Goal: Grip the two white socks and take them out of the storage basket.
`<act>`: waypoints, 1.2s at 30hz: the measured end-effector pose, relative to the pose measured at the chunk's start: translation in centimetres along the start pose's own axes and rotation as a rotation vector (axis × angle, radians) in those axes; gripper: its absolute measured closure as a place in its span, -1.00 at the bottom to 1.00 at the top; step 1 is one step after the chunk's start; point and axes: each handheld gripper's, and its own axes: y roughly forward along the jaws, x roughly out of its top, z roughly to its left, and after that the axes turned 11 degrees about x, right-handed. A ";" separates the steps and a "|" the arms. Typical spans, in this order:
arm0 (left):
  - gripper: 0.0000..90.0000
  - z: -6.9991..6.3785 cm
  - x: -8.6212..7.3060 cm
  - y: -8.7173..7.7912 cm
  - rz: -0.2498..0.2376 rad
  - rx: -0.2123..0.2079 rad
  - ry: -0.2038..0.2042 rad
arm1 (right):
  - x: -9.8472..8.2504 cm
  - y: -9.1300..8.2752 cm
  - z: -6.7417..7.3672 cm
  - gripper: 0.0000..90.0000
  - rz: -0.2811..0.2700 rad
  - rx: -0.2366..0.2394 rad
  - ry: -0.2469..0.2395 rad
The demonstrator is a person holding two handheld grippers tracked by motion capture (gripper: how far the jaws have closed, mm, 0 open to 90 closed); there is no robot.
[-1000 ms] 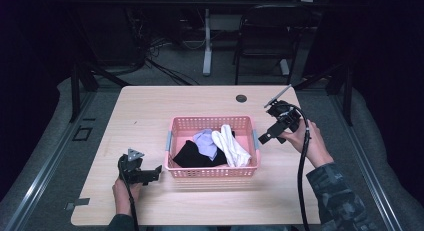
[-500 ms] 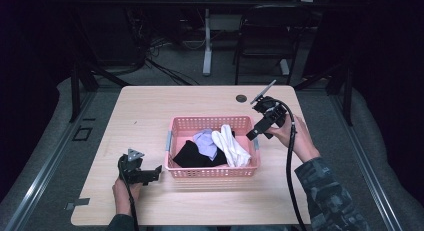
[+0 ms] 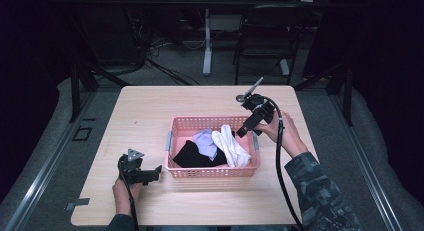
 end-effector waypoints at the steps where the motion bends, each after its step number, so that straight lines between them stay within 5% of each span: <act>1: -1.00 0.0 0.0 0.0 0.000 0.000 0.000 | 0.2 0.1 0.0 -0.86 0.004 0.002 0.003; 10: -1.00 0.0 0.0 0.0 0.000 -0.001 0.000 | 1.5 2.1 0.2 -0.70 0.020 0.027 -0.003; 23: -1.00 0.0 0.0 0.0 -0.005 0.001 0.003 | 2.7 6.3 0.8 -0.07 0.071 0.031 0.025; 36: -1.00 0.0 0.0 0.0 -0.002 -0.003 0.007 | 2.6 9.5 -0.5 0.11 0.141 0.028 0.088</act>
